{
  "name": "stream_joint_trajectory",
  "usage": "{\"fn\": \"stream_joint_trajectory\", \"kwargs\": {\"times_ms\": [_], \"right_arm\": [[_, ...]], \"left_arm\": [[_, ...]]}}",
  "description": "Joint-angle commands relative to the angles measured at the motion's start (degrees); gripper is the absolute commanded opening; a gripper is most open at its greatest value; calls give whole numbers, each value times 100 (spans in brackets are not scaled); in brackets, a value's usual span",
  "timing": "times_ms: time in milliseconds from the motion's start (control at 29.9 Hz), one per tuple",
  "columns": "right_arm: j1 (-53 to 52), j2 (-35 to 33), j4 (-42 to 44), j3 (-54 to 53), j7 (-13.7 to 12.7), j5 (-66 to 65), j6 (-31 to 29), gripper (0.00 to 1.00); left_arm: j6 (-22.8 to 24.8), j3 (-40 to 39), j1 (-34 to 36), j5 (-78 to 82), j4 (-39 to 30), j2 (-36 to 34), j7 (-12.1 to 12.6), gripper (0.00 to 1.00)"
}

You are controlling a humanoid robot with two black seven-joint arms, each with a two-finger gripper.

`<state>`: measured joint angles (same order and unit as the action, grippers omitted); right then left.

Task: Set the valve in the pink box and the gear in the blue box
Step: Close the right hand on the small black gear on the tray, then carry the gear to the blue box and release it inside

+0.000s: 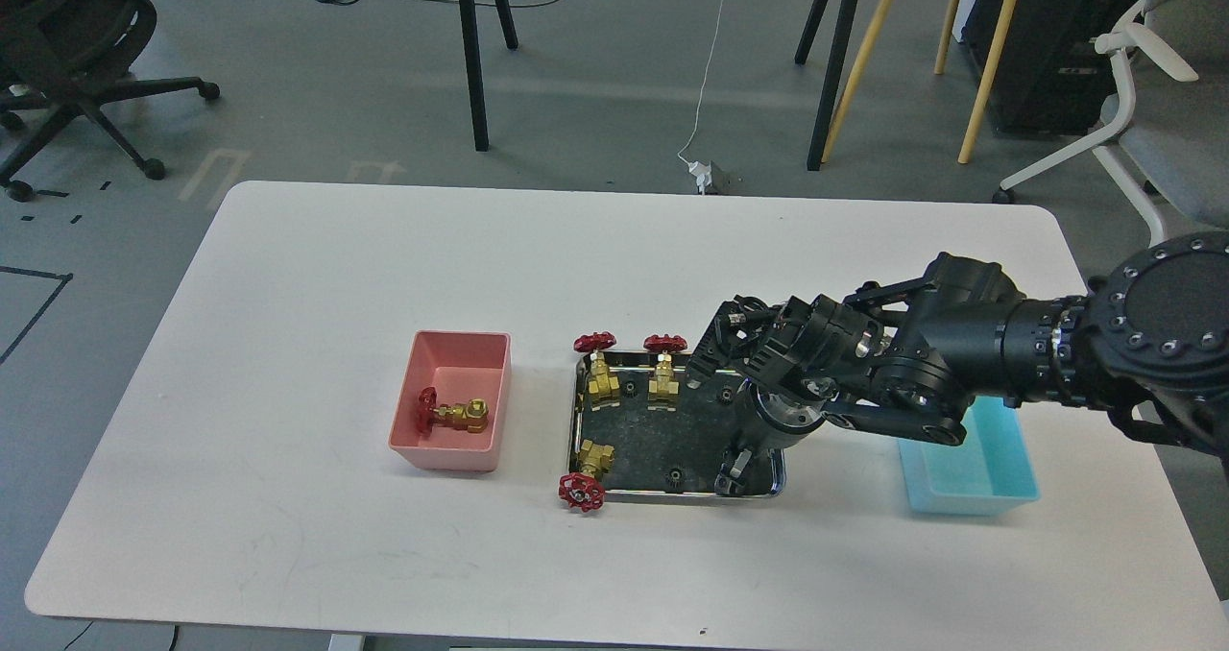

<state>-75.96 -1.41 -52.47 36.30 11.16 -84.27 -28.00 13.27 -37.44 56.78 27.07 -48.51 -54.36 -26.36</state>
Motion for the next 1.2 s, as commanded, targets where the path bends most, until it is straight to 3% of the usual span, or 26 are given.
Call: {"fn": "stream_joint_trajectory", "kwargs": {"times_ms": [0,100,234,635,802,936,1036,1170], "right_arm": [[-129,-9,0,-44,0,33,0,13],[-428,-157,-78,-228,52,156,0,12],[-797,-938,-605,-693,88,340,0,12],[-676,-4375,-2135,-870,88,288,0,13],[-202,-4965,-2259,-879,79,174,0,13],[229,-4966,-2153,-1054,44,-90,0,14],[371,-4913,-1969,-1187,26,-90,0,24],[406,-4808,-1925,-1266,26,-46,0,58]], "left_arm": [[0,0,0,0,9,-4,0,99],[0,0,-9,0,44,4,0,99],[0,35,-9,0,44,22,0,99],[-9,44,-18,9,35,84,0,99],[-9,44,0,8,35,75,0,99],[-9,44,0,0,35,83,0,99],[-9,44,0,0,35,84,-9,99],[-9,44,0,0,35,84,-1,99]]}}
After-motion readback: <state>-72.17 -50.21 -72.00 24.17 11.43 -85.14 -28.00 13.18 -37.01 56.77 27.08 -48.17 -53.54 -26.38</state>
